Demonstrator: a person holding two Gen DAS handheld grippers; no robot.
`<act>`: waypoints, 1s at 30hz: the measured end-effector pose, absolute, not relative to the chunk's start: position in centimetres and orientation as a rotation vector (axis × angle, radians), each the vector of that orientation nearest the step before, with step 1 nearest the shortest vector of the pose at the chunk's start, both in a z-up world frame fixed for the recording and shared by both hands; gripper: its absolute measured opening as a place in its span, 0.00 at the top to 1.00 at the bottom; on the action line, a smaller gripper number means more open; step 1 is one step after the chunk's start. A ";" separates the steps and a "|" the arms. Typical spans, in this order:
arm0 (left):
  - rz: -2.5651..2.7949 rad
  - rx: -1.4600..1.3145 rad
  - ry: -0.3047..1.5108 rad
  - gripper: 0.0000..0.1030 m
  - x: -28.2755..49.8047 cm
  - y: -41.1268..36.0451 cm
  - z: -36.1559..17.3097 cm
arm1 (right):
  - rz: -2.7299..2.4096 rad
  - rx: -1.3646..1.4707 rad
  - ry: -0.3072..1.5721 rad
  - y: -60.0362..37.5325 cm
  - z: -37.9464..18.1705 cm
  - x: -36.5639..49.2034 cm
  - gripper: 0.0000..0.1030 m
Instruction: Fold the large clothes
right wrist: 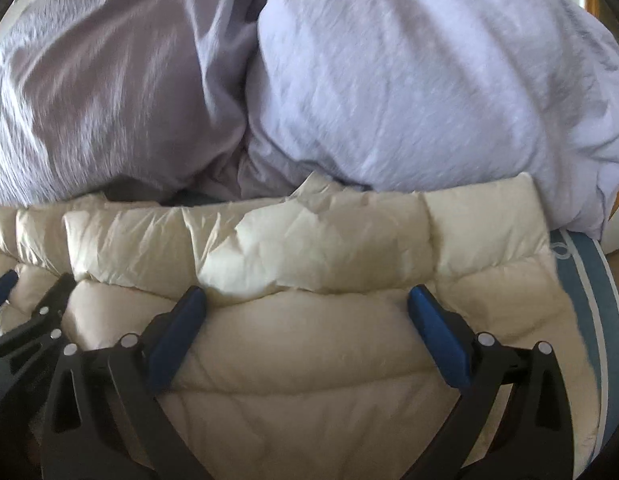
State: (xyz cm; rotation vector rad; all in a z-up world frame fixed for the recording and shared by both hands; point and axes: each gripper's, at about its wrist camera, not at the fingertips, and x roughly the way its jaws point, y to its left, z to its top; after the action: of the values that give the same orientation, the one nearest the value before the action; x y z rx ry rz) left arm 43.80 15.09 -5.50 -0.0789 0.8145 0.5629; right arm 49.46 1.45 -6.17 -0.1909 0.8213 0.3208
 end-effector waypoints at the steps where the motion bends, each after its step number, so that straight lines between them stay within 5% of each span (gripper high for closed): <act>1: 0.563 -0.081 0.814 0.14 43.8 15.3 -5.7 | 0.319 -0.194 0.824 1.6 -6.5 49.5 0.02; 30: 0.588 -0.092 0.897 0.07 45.9 17.1 -7.9 | 0.277 -0.209 0.866 2.5 -8.6 51.6 0.02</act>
State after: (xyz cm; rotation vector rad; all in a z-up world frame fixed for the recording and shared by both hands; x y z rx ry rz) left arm 45.95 17.10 -7.91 -0.0919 0.8970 0.5882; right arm 51.64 2.50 -8.60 -0.2089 0.8658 0.2775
